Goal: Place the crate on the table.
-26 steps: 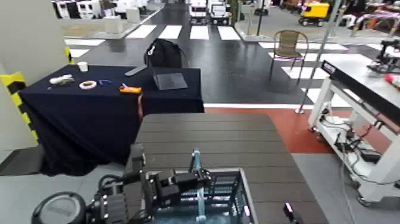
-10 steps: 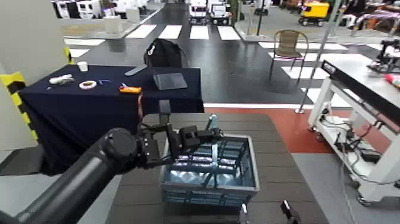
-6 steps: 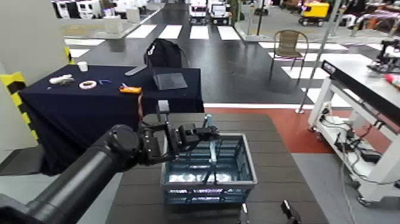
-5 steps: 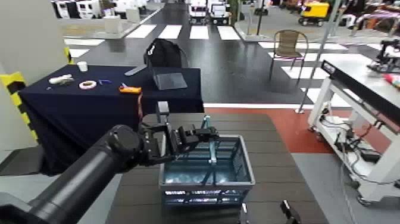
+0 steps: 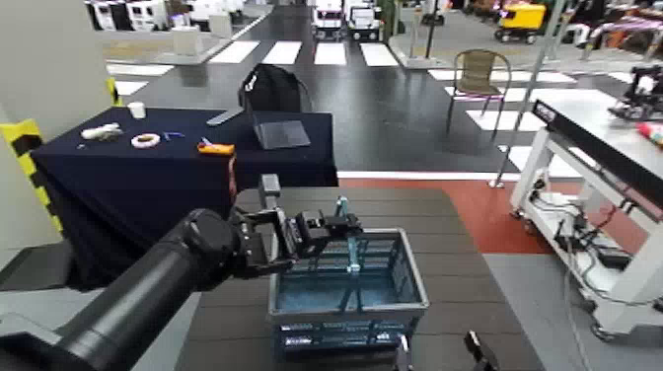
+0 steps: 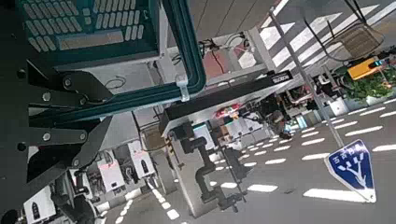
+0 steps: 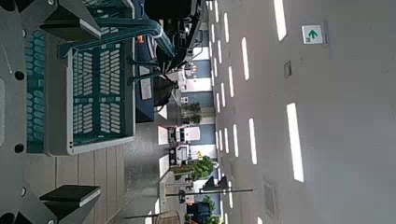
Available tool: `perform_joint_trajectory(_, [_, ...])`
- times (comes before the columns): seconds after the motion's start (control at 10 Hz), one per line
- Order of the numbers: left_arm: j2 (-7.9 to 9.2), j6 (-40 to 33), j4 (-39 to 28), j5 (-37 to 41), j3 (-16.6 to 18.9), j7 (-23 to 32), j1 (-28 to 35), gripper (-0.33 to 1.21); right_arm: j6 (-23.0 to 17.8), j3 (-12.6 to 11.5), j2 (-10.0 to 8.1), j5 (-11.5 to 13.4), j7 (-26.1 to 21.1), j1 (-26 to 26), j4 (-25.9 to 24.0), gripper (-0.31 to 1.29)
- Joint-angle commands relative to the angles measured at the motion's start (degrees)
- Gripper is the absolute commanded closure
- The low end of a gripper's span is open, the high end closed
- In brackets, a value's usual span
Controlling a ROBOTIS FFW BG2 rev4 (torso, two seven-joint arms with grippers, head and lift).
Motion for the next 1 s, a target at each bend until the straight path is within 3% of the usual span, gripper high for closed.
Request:
perform_joint_trajectory(0.1, [-0.22,-0.2,0.4,0.4,-0.1,0.0,0.0,1.19,0.0,0.2,0.0,-0.1,0.0,-0.1,0.1,0.13])
perform_joint_trajectory(0.6, [-0.48,-0.3,1.1,2.1,-0.9,0.0,0.1,1.15,-0.1,0.3,-0.09,-0.1,0.0,-0.1,0.1,0.13])
perform_joint_trajectory(0.9, [-0.48,-0.3,1.0,2.6,-1.2,-0.4,0.3,0.97,-0.1,0.3,-0.09,-0.2,0.1,-0.1,0.2,0.13])
perform_joint_trajectory(1.0, [-0.48,-0.4,0.9,2.8,-1.2,-0.7,0.4,0.79,-0.1,0.3,-0.09,-0.2,0.1,-0.1,0.1,0.13])
